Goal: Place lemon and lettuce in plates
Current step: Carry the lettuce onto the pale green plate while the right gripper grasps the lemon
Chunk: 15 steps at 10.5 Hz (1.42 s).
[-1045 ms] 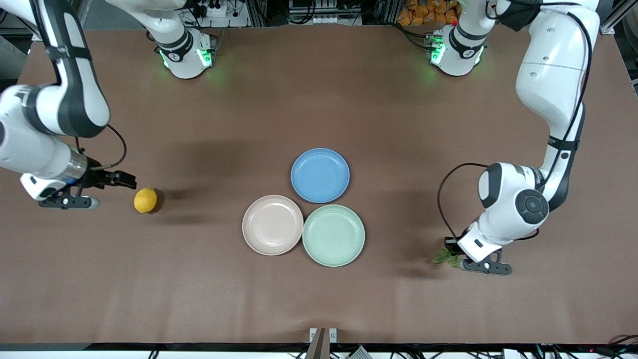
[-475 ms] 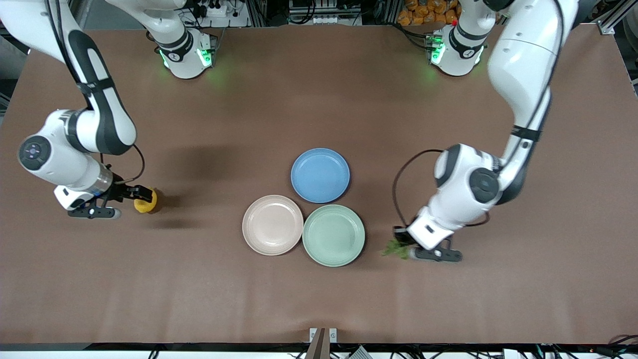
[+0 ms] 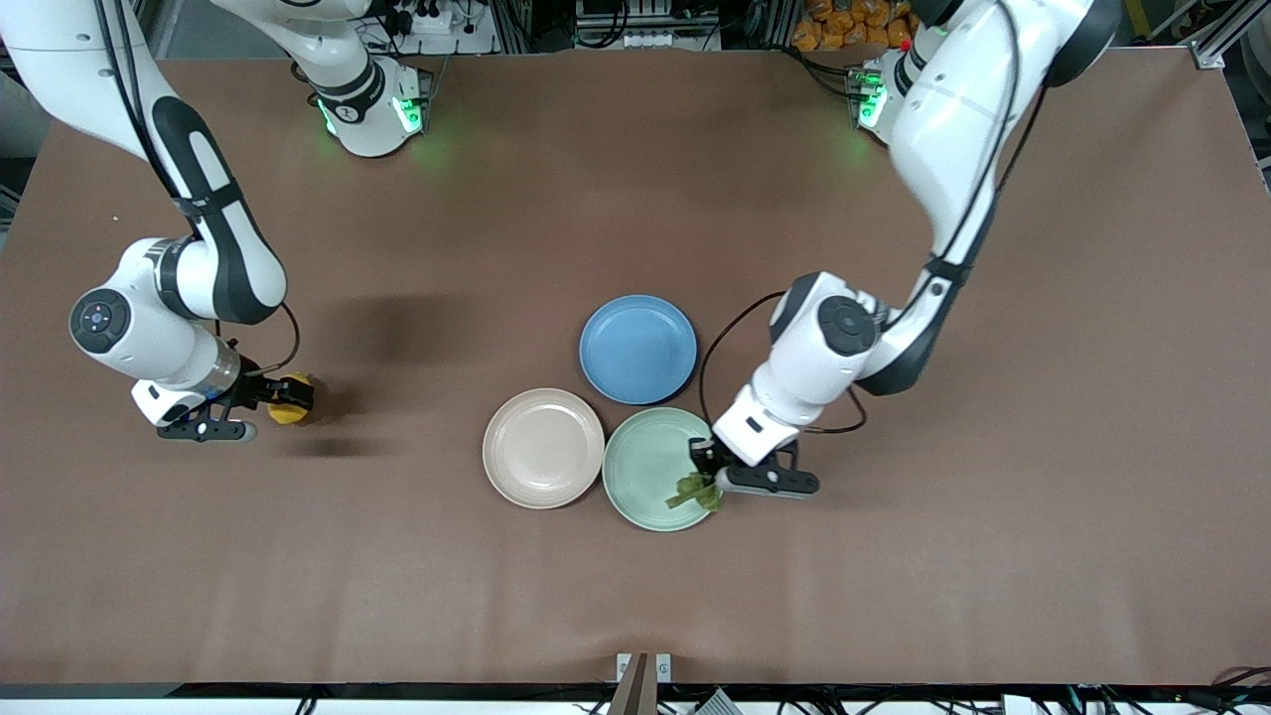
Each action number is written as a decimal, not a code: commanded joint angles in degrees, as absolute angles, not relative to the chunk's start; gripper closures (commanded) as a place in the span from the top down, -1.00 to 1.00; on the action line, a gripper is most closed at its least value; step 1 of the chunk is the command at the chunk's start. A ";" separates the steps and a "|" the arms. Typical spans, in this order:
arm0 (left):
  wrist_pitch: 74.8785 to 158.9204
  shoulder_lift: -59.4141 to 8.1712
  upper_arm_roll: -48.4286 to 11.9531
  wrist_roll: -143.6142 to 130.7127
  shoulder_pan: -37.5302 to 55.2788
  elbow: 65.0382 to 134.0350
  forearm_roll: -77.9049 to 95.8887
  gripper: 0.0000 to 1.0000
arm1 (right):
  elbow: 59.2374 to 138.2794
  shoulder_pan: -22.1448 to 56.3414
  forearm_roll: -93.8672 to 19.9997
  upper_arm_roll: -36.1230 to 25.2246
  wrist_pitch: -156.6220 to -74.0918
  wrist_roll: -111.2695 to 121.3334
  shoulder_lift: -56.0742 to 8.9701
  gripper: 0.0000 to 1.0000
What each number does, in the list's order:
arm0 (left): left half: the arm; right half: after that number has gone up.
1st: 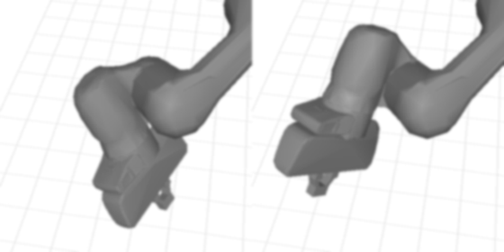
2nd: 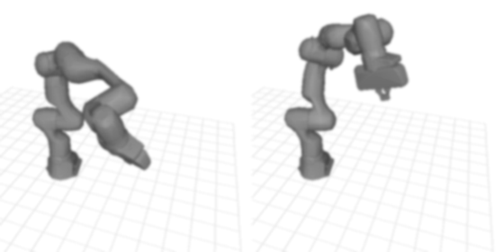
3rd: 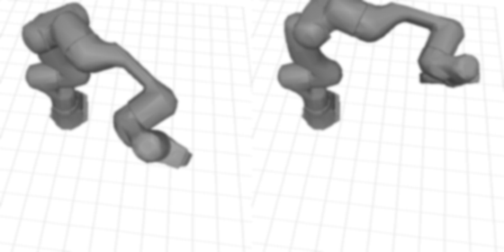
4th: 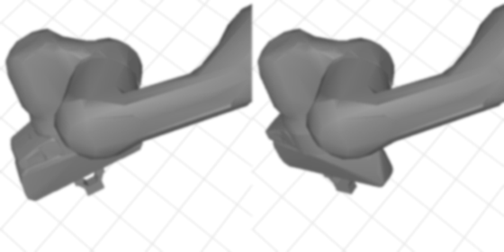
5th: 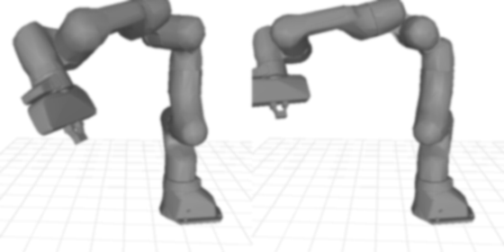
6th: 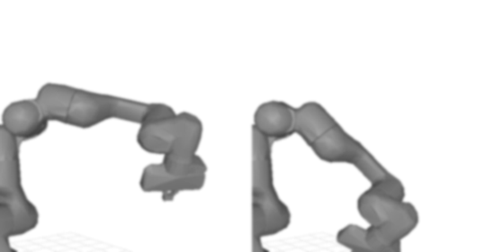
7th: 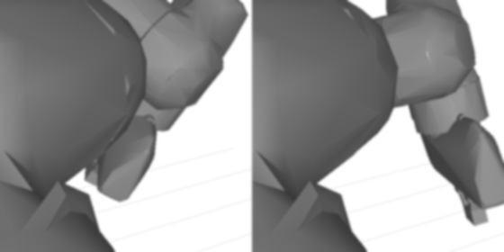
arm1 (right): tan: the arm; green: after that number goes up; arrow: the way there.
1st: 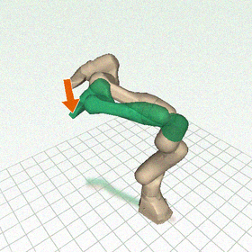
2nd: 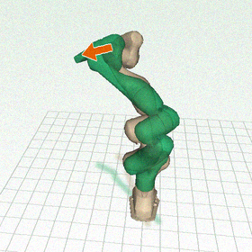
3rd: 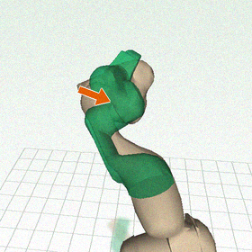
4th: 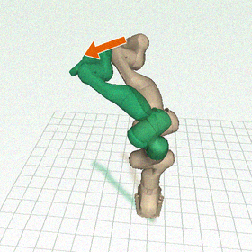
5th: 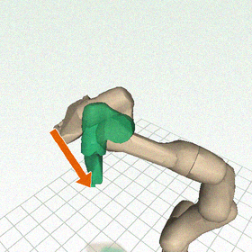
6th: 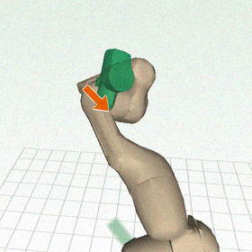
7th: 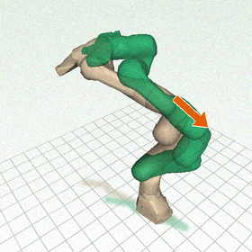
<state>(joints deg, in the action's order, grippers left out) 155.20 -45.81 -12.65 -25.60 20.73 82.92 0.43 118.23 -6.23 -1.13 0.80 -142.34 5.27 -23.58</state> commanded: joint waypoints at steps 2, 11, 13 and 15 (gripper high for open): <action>158.64 -50.62 -5.02 -32.59 30.14 81.21 1.93 -1.00 | 118.74 -8.88 -1.23 1.49 -145.11 9.58 -25.22 1.00; 138.74 -37.03 -4.49 -37.53 27.00 81.65 1.50 1.00 | 119.00 -8.88 -1.32 1.58 -148.27 9.49 -28.91 1.00; 128.03 -30.70 -4.57 -35.00 23.39 81.74 1.32 1.00 | 119.00 -8.79 -1.23 1.58 -149.32 9.40 -29.62 1.00; 119.05 -27.26 -4.57 -31.83 20.84 81.74 1.41 1.00 | 119.00 -8.79 -1.32 1.58 -149.33 9.40 -29.79 1.00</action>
<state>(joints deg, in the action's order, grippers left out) 126.93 -31.86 -4.59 -34.96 22.85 79.50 0.47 118.57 -8.23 -1.13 1.07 -148.25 8.69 -29.56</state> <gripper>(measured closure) 0.000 0.000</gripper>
